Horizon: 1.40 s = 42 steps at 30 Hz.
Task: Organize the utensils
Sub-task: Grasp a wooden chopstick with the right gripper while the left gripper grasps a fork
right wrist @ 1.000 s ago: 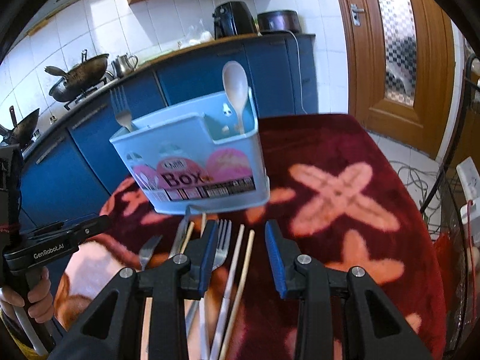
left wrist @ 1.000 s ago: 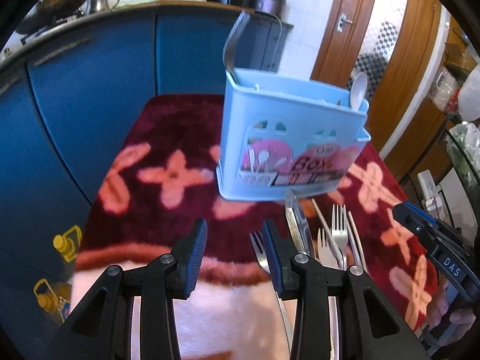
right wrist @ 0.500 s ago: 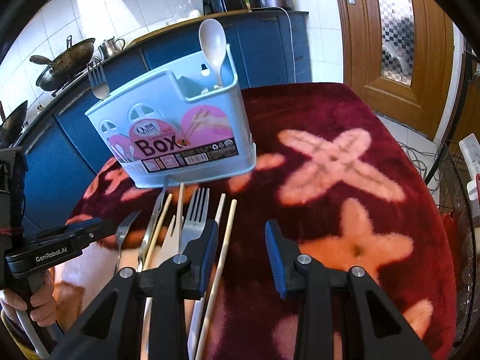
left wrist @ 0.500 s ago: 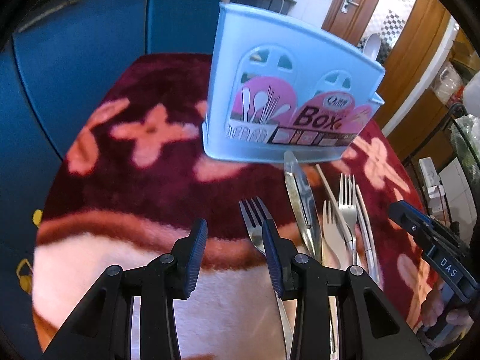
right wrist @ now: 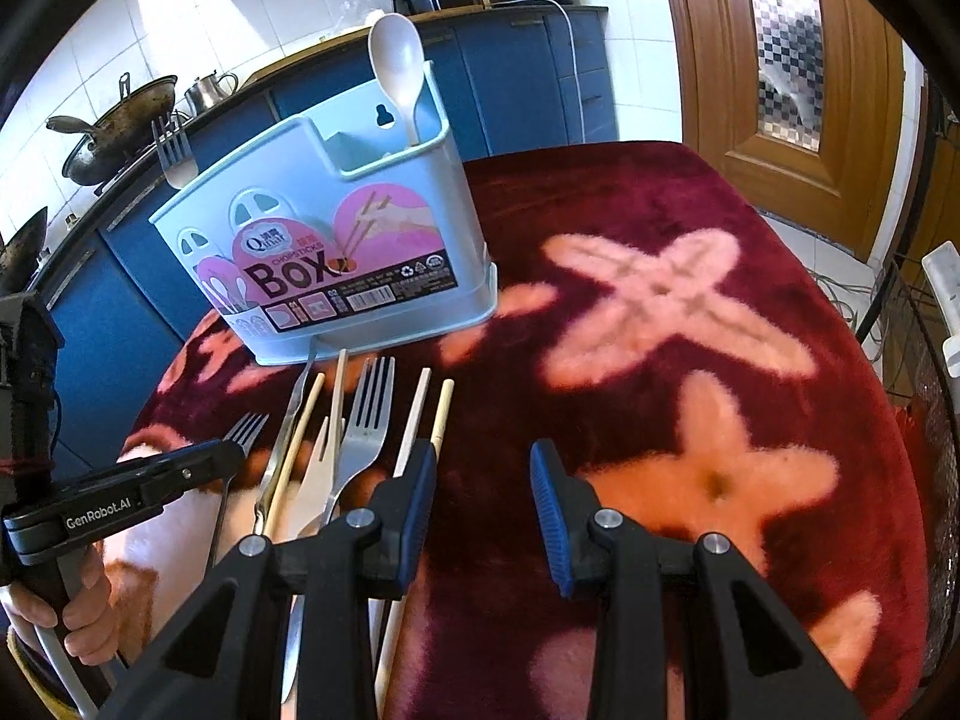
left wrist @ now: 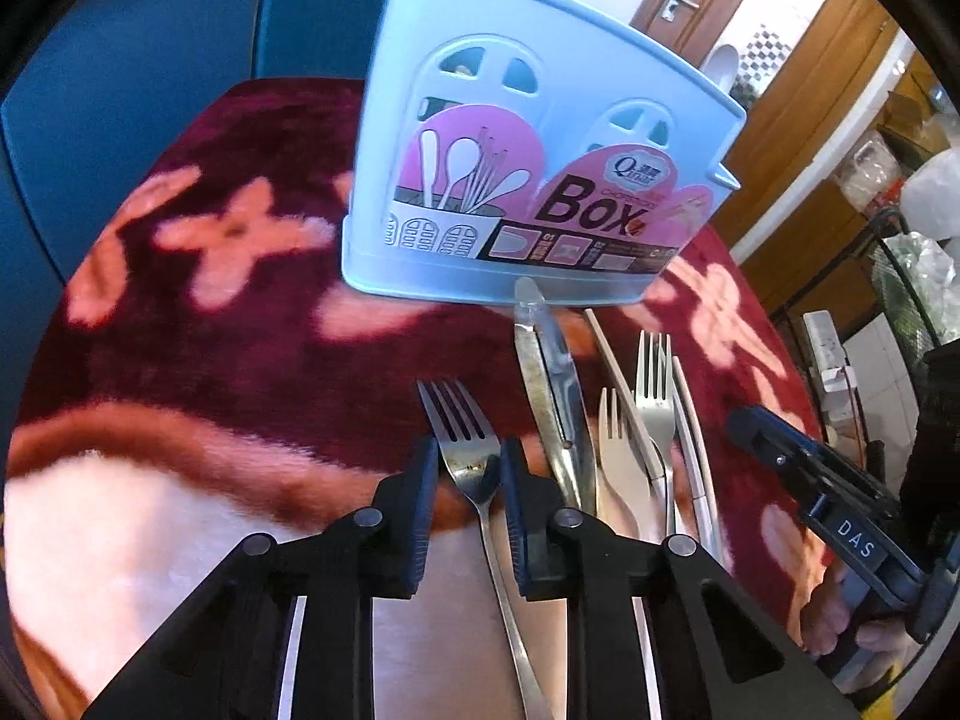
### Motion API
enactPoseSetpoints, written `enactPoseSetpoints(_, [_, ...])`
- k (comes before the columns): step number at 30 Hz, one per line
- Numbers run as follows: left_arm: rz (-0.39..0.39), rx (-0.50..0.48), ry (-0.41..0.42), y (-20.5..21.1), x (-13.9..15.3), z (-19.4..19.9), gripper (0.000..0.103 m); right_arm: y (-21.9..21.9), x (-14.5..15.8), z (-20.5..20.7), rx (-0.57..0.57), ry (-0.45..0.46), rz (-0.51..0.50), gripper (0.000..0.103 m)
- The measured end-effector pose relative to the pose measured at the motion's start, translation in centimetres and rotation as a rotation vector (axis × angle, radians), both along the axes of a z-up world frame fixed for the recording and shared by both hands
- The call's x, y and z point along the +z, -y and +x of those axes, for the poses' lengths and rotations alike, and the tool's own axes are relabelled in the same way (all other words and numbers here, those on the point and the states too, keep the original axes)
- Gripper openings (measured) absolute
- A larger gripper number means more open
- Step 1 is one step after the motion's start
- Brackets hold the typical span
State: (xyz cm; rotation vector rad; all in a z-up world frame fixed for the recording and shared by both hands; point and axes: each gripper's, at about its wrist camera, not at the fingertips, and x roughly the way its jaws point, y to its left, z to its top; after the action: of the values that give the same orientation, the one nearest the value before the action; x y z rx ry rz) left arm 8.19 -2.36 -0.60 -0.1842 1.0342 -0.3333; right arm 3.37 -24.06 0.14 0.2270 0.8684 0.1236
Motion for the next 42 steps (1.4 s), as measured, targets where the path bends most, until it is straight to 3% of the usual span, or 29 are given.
enactPoseSetpoints(7, [-0.011,-0.026,0.006,1.0,0.0,0.0,0.007,0.2,-0.1,0.2,0.003,-0.004,-0.002,0.036])
enactPoseSetpoints(18, [0.027,-0.007,0.030,1.1,-0.2,0.6,0.007,-0.5,-0.3,1.5,0.048,-0.035,-0.008,0.035])
enactPoseSetpoints(23, [0.036,-0.008,0.036,1.1,-0.3,0.5,0.007,-1.2,-0.9,2.3,0.076,-0.082,-0.020,0.028])
enactPoseSetpoints(31, [0.042,-0.009,0.037,1.3,-0.4,0.6,0.007,-2.4,-1.2,3.5,0.112,-0.126,-0.097,0.025])
enactPoseSetpoints(36, [0.046,-0.006,0.036,1.5,-0.4,0.6,0.007,-2.4,-1.3,4.6,0.110,-0.155,-0.091,0.023])
enactPoseSetpoints(42, [0.058,-0.010,0.043,1.6,-0.4,0.5,0.007,-2.0,-1.3,4.6,0.105,-0.152,-0.078,0.012])
